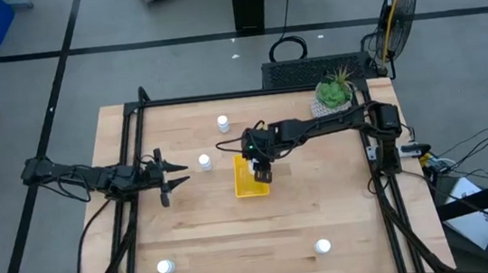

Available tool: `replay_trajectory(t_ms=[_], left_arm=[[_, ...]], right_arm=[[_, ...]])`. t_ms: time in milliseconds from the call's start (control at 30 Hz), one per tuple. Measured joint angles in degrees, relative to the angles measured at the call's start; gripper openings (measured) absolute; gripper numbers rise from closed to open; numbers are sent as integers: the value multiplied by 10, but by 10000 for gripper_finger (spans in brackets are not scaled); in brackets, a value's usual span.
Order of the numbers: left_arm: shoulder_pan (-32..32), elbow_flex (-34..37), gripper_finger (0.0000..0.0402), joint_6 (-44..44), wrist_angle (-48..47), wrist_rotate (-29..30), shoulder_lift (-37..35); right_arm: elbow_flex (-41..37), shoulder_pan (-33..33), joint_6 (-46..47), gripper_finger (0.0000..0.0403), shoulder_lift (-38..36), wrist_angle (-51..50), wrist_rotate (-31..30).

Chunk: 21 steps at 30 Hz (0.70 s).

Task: Pick and place pill bottles into a basket
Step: Put the white pill bottle into the yellow bin

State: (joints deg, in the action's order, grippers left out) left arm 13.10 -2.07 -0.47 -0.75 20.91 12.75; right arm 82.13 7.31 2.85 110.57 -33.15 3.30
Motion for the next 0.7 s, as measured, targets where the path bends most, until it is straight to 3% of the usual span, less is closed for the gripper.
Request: replay_trajectory(t_ms=[167,333,433,700], left_arm=[[0,0,152,0,0,0,0],[0,0,152,0,-1,0,0],[0,0,152,0,-1,0,0],[0,0,152,0,-1,0,0]], right_arm=[[0,-2,4,154,1,8,0],[-4,-9,10,255,6,-1,-3],[-2,-13,22,288,4,13,-4],[-2,-20,25,288,-16,8,-50]])
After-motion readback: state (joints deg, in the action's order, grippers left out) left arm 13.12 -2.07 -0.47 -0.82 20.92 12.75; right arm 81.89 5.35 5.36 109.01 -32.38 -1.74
